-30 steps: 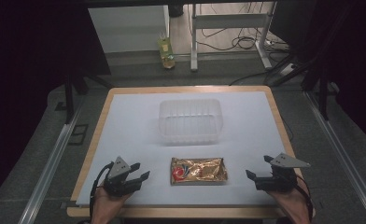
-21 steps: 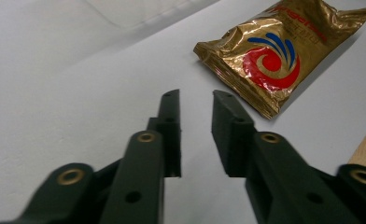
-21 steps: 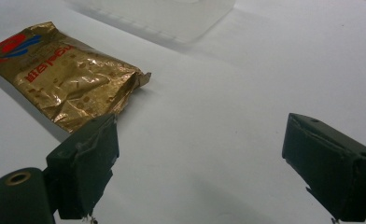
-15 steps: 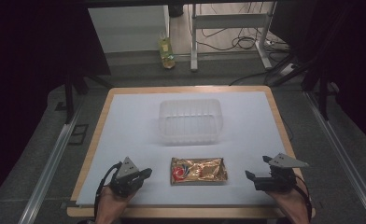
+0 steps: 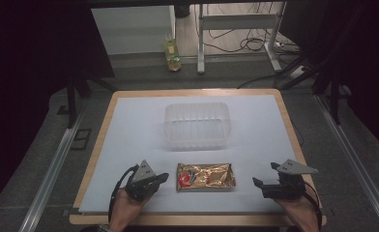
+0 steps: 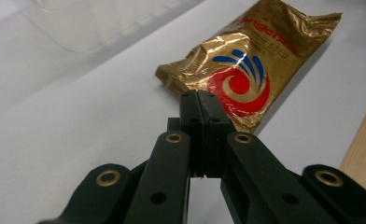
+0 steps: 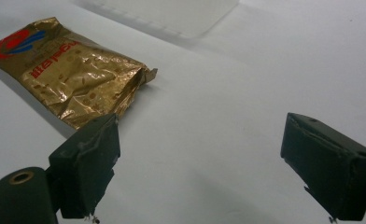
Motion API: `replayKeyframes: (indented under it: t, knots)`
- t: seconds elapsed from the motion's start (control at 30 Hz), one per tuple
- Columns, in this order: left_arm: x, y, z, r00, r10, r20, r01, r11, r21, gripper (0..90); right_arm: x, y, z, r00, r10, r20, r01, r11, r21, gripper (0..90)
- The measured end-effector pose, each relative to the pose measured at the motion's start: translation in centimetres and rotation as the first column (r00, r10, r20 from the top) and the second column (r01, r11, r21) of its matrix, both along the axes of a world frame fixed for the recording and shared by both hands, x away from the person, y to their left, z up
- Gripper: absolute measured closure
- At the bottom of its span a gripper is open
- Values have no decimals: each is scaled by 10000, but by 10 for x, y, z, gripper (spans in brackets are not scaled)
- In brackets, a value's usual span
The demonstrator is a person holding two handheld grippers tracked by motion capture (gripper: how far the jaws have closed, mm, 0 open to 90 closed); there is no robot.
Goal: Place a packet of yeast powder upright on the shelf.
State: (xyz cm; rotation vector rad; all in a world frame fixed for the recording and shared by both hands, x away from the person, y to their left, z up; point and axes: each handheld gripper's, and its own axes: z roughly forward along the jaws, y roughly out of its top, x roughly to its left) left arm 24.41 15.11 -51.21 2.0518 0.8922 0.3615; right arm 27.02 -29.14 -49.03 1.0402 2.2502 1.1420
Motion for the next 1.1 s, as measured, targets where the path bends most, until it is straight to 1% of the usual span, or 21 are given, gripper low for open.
replayKeyframes:
  t: [0.07,0.13,0.27,0.33,0.5,0.63,0.7,0.77,0.83,0.9,0.97,1.1]
  knots:
    - [1,-4,0,10000,-14,59,14,10000,89,894,0,2,0,10000,18,-38,-18,9999,-131,127]
    - [2,-9,-1,9999,-109,113,107,9999,135,894,0,3,0,10000,52,-30,-52,9999,-163,131]
    - [6,-17,-4,9995,-300,49,299,9993,229,894,0,5,0,9999,98,-52,-99,9998,-167,134]
    - [9,-21,-6,9992,-408,-35,409,9991,150,894,0,6,-1,9999,135,-47,-136,9997,-199,136]
    - [14,-28,-9,9982,-595,-66,595,9982,88,894,1,8,-1,9999,127,-89,-129,9996,-253,137]
    - [16,-34,-13,9975,-707,-95,709,9973,212,895,1,8,-1,9998,157,-85,-159,9996,-247,137]
    - [18,-37,-14,9974,-717,-72,718,9973,159,894,1,9,-1,9998,167,-119,-169,9997,-193,137]
    - [21,-41,-17,9970,-776,-67,777,9969,157,894,1,10,-2,9997,216,-120,-219,9994,-264,137]
    - [22,-42,-18,9966,-814,-122,816,9965,164,894,1,11,-2,9997,225,-139,-229,9994,-278,137]
    - [22,-44,-20,9968,-796,-56,798,9965,247,894,1,12,-2,9996,253,-156,-257,9993,-273,137]
    - [23,-43,-21,9967,-800,-129,802,9966,175,894,1,12,-3,9995,264,-161,-268,9993,-248,136]
    - [24,-42,-24,9972,-731,-184,737,9966,376,895,1,12,-3,9994,271,-209,-275,9995,-160,137]
